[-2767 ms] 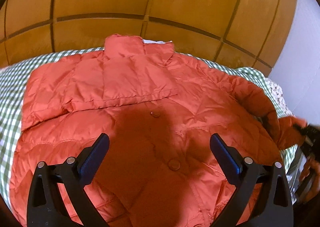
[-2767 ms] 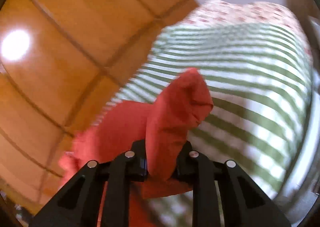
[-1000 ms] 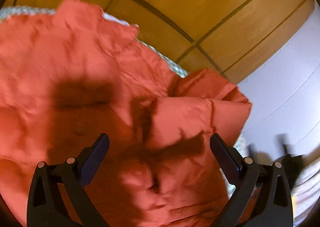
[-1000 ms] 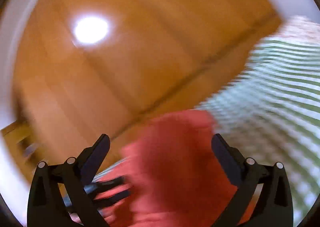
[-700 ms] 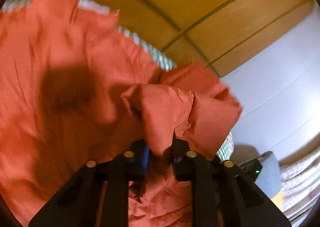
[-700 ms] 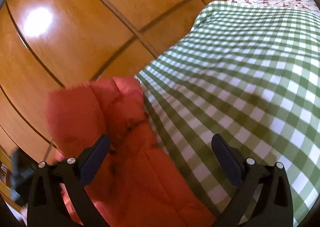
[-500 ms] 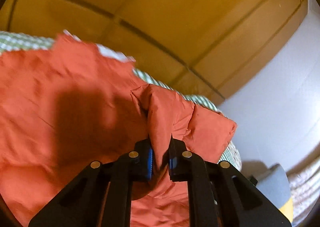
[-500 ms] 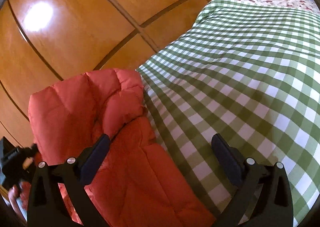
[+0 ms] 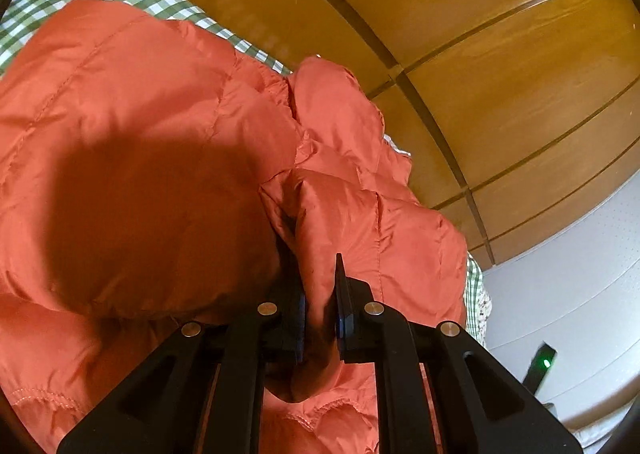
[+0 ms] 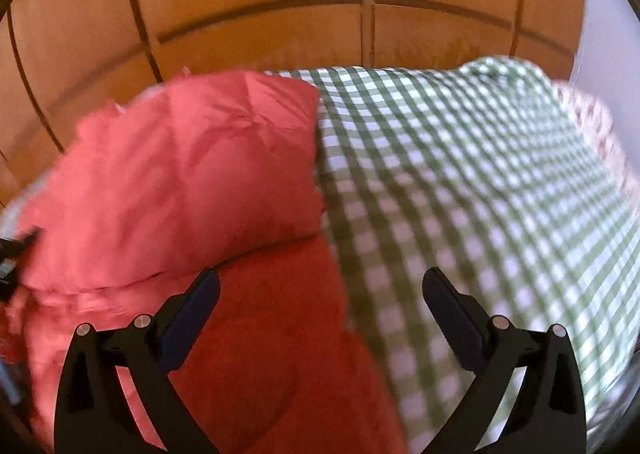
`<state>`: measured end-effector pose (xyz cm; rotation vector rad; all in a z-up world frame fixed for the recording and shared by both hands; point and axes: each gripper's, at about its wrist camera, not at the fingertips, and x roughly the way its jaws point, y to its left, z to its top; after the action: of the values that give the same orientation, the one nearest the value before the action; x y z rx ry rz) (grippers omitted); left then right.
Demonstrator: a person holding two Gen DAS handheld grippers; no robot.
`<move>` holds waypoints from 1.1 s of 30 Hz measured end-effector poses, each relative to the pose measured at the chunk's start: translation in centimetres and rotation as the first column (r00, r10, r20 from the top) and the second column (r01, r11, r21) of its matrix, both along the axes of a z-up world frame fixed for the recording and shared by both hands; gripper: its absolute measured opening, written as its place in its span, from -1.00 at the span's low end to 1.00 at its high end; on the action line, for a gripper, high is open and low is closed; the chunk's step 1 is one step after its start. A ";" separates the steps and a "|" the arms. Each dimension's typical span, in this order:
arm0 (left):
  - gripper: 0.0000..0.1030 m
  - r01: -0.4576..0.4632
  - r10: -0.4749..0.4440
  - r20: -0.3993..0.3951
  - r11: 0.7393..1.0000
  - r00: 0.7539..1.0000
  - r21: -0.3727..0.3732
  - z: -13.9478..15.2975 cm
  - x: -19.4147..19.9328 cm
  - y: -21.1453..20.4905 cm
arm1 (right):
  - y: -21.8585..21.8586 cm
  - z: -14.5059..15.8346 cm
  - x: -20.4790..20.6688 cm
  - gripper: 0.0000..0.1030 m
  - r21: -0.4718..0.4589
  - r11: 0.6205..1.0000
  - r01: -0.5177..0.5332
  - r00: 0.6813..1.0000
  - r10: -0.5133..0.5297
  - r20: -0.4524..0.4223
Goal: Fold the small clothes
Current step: 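Grasp the jacket side edge with the left gripper and fold it inward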
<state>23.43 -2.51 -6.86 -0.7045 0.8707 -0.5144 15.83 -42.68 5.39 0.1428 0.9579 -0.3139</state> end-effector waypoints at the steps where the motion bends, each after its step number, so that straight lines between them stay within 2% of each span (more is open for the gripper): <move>1: -0.80 0.001 -0.001 0.000 1.000 1.000 0.002 0.0 -0.1 0.1 | 0.1 -0.9 1.1 0.96 -0.019 1.000 -0.006 0.999 0.005 -0.042; 3: -0.80 0.000 0.000 0.003 1.000 1.000 0.003 0.7 0.1 0.1 | -0.1 -1.3 2.0 0.96 -0.005 1.000 -0.002 1.000 0.002 -0.019; 6: -0.84 0.002 -0.002 0.018 1.000 1.000 0.012 2.0 0.4 -0.2 | -0.5 -0.3 2.5 0.96 0.009 0.999 0.050 0.993 -0.051 0.110; 8: -0.84 0.019 -0.022 0.056 0.999 0.998 0.046 3.5 0.6 -0.9 | -1.3 0.9 1.6 0.96 -0.002 0.989 0.149 0.964 -0.145 0.224; 10: -0.84 0.025 -0.034 0.092 0.995 0.995 0.095 4.3 0.6 -1.6 | -2.6 1.4 0.1 0.96 0.013 0.968 0.252 0.928 -0.245 0.282; 12: -0.98 0.040 -0.063 0.115 0.981 0.991 0.192 4.5 1.1 -2.9 | -3.5 0.6 -0.1 0.96 0.014 0.958 0.286 0.930 -0.281 0.236; 14: -0.98 0.059 -0.089 0.098 0.959 0.991 0.277 3.5 1.6 -4.0 | -4.5 -2.2 0.2 0.96 0.053 0.965 0.255 0.963 -0.259 0.081; 15: -0.98 0.065 -0.095 0.083 0.949 0.992 0.310 2.6 1.7 -4.2 | -5.1 -3.5 0.0 0.96 0.122 0.965 0.232 0.972 -0.234 0.004; 17: -0.98 0.068 -0.093 0.068 0.950 0.993 0.305 1.4 1.6 -3.9 | -5.6 -2.8 -1.6 0.96 0.193 0.957 0.217 0.974 -0.226 0.027; 20: -0.93 0.051 -0.066 0.070 0.979 0.995 0.199 0.8 0.9 -2.5 | -5.5 0.4 -3.8 0.96 0.123 0.973 0.193 0.969 -0.209 0.132; 22: -0.27 0.045 -0.060 0.097 0.988 0.993 0.149 1.2 0.2 -1.7 | -5.6 3.1 -4.2 0.96 0.097 0.979 0.178 0.946 -0.198 0.256; 23: 0.38 0.038 -0.053 0.114 0.991 0.992 0.127 1.5 0.0 -1.4 | -5.7 3.7 -3.6 0.96 0.105 0.981 0.161 0.940 -0.185 0.287; 24: 0.55 0.035 -0.048 0.129 0.994 0.991 0.104 1.8 -0.2 -1.4 | -5.7 4.5 -2.4 0.96 0.121 0.985 0.123 0.936 -0.156 0.315; 26: 0.55 0.049 -0.059 0.124 0.995 0.991 0.083 2.3 0.1 -2.2 | -5.1 4.7 0.5 0.96 0.127 0.990 0.057 0.943 -0.096 0.319; 28: 0.55 0.054 -0.061 0.079 0.994 0.995 0.093 2.2 1.0 -3.5 | -3.9 4.1 3.5 0.96 0.111 0.994 0.023 0.957 -0.053 0.284; 29: 0.35 0.059 -0.065 0.054 0.991 0.996 0.116 2.0 1.4 -4.3 | -3.4 3.6 4.7 0.96 0.106 0.994 0.017 0.964 -0.045 0.264; 30: -0.42 0.066 -0.071 0.025 0.985 0.997 0.160 1.8 1.8 -5.1 | -2.9 3.0 5.8 0.96 0.108 0.994 0.012 0.968 -0.038 0.247; 31: -0.72 0.084 -0.086 0.002 0.978 0.996 0.189 1.7 2.1 -5.7 | -2.7 2.1 6.9 0.96 0.117 0.993 0.005 0.970 -0.033 0.239; 33: -0.85 0.095 -0.100 0.013 0.972 0.995 0.213 2.6 2.1 -6.2 | -2.4 0.5 8.0 0.96 0.083 0.996 0.020 0.976 -0.037 0.213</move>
<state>25.54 -8.69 -4.21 -0.4612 0.9256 -0.5077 23.85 -45.13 5.90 0.2593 0.7551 -0.2800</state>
